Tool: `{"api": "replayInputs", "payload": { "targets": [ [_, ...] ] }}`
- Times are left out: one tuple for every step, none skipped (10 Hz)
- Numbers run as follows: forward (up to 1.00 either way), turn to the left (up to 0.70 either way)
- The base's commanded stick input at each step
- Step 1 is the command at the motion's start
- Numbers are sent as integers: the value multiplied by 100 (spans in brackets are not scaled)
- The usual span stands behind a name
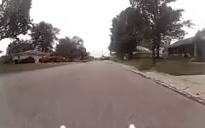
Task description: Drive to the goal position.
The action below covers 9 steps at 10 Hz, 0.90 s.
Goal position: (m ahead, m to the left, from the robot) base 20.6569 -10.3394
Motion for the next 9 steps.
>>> {"api": "replayInputs", "payload": {
  "targets": [
    [50, 0],
    [50, 0],
    [50, 0],
    [50, 0],
    [50, 0],
    [50, 0],
    [50, 0],
    [50, 0],
    [50, 0]
  ]
}}
